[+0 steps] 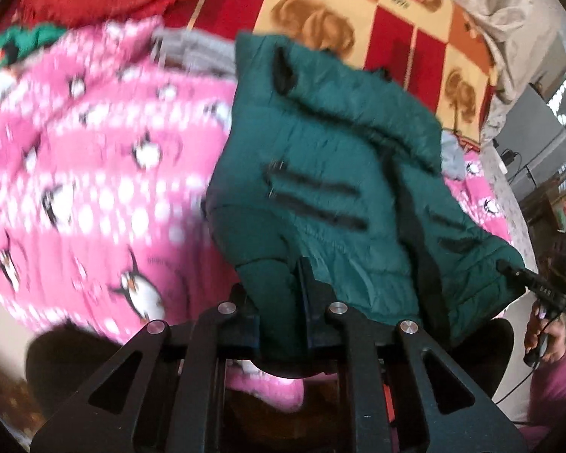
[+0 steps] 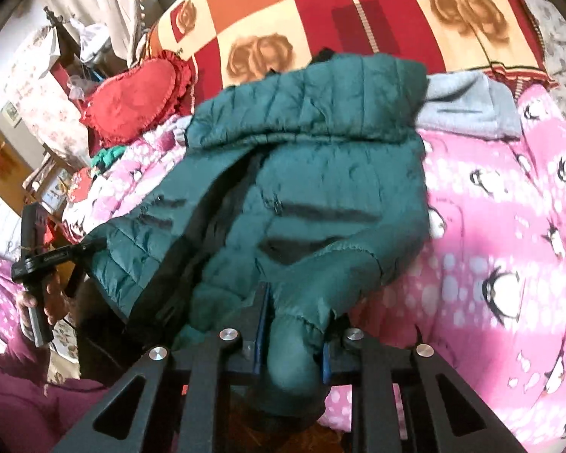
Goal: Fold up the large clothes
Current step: 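Grasp the jacket hem with both grippers and lift it, then fold the hem over toward the collar with both grippers and release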
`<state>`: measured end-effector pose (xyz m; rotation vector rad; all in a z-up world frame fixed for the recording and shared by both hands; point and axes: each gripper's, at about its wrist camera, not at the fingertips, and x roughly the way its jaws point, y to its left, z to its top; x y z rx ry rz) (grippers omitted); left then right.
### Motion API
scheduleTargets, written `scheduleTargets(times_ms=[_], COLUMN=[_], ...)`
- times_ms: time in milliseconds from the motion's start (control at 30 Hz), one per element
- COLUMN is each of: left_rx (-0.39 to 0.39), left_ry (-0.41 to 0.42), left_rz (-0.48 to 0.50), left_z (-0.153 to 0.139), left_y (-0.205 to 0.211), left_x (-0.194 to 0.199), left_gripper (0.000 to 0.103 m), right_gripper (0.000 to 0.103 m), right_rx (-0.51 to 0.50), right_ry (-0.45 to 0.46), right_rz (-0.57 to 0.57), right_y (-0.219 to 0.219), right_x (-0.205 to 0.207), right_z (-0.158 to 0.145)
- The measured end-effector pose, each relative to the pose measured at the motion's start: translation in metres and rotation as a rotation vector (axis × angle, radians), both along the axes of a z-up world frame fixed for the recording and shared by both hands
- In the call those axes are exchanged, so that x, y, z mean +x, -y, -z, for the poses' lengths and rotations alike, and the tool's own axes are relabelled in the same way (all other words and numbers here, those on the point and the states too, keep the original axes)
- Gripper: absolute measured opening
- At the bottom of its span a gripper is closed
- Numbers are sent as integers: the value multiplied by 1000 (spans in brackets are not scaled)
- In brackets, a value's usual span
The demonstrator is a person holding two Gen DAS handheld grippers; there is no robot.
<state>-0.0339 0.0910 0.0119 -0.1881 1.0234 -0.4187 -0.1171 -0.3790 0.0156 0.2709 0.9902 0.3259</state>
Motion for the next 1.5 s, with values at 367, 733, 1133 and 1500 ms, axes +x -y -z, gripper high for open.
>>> scheduleTargets(times_ms=[367,733,1133,1500], left_rx=[-98,-3,-6,-213], left_ry=[167,280,118,162], left_rz=[-73,-170,-209,-180], left_z=[-67,-96,-7,-55], left_y=[4,51,66,31], left_x=[56,194,319,298], left_gripper=[15,15,19,80], right_gripper=[19,19,26,68], right_rx=[-4,-26,-38,73], right_ry=[180,217,78,170], right_rz=[133,281,388,401], right_y=[30,57,77,82], right_x=[64,206,320,296], right_z=[-54,-72,19,-15])
